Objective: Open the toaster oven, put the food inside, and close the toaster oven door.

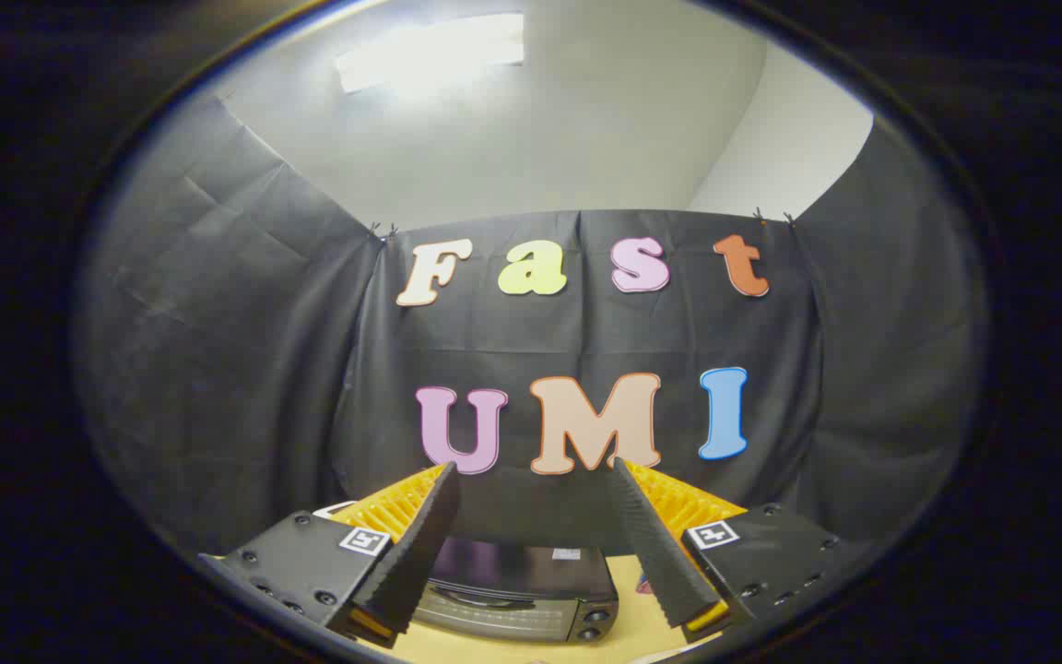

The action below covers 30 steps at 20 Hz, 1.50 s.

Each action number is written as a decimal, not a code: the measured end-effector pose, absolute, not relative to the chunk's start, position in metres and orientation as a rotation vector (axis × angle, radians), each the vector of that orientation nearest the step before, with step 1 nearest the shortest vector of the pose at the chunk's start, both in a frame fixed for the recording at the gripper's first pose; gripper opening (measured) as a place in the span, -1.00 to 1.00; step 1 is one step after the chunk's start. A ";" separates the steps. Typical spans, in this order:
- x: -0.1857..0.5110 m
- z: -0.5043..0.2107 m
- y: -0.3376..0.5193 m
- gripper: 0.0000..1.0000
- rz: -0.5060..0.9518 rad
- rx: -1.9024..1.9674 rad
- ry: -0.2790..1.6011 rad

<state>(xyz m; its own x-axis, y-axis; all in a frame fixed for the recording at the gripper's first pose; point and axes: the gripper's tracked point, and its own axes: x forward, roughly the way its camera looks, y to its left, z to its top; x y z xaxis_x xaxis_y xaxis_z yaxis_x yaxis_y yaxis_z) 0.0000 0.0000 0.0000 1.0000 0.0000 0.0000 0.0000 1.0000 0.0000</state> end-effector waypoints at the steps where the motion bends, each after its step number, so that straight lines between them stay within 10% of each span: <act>1: 0.000 -0.004 0.002 1.00 0.005 0.003 0.005; 18: 0.007 -0.018 0.021 1.00 0.014 -0.038 0.015; 30: 0.081 -0.195 0.035 1.00 -0.035 -0.122 0.236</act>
